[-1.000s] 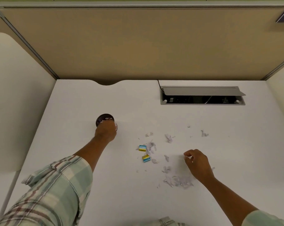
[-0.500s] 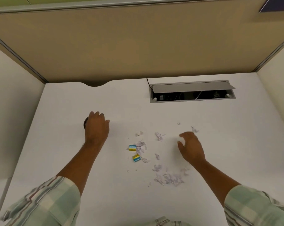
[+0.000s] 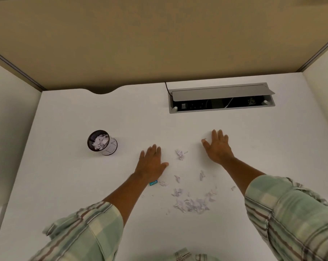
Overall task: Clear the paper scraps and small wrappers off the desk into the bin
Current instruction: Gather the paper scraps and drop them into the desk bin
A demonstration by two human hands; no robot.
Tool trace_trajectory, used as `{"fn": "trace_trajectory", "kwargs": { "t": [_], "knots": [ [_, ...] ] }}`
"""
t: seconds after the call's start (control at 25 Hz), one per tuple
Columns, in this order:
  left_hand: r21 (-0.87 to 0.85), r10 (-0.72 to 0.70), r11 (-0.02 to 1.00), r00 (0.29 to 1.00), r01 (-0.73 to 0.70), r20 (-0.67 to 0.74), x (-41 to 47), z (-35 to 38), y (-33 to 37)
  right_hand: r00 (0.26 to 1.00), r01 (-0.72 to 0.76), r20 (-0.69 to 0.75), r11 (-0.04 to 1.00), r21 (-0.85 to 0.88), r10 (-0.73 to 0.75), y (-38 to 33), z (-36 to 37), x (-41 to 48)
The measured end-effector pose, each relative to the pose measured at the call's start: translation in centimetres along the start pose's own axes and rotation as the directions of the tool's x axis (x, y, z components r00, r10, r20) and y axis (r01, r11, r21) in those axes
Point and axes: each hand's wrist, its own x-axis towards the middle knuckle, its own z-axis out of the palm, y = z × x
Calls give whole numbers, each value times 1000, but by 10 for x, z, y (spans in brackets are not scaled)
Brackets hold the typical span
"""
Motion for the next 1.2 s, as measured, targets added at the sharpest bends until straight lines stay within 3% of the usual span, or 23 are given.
{"fn": "trace_trajectory", "kwargs": {
  "t": [0.2, 0.36, 0.76, 0.84, 0.92, 1.0, 1.08, 1.2],
  "knots": [
    [200, 11, 980, 1000, -11, 4, -7, 29, 18, 972, 227, 94, 960, -163, -214, -55, 34, -18],
    [250, 70, 966, 997, -63, -20, -20, 52, 29, 909, 413, 183, 866, -281, -374, -67, 60, -47],
    [141, 137, 981, 990, -132, -29, -87, 105, 54, 829, 558, 253, 767, -317, -499, -8, 92, -148],
    [100, 177, 980, 983, -172, -45, -97, 109, 54, 816, 578, 192, 771, -267, -545, 0, 89, -158],
    [50, 198, 980, 969, -193, -149, -105, 109, 50, 850, 520, 8, 835, -179, -527, 8, 77, -159],
    [-35, 114, 992, 969, -125, -218, -113, 105, 43, 928, 330, -173, 943, -36, -331, 24, 59, -154],
    [-89, 10, 996, 970, -32, -244, -121, 101, 35, 988, 107, -124, 992, 74, -97, 45, 39, -148],
    [-104, -61, 994, 980, 42, -189, -127, 102, 30, 995, -13, 102, 999, -52, 18, 64, 28, -150]
  ]
}}
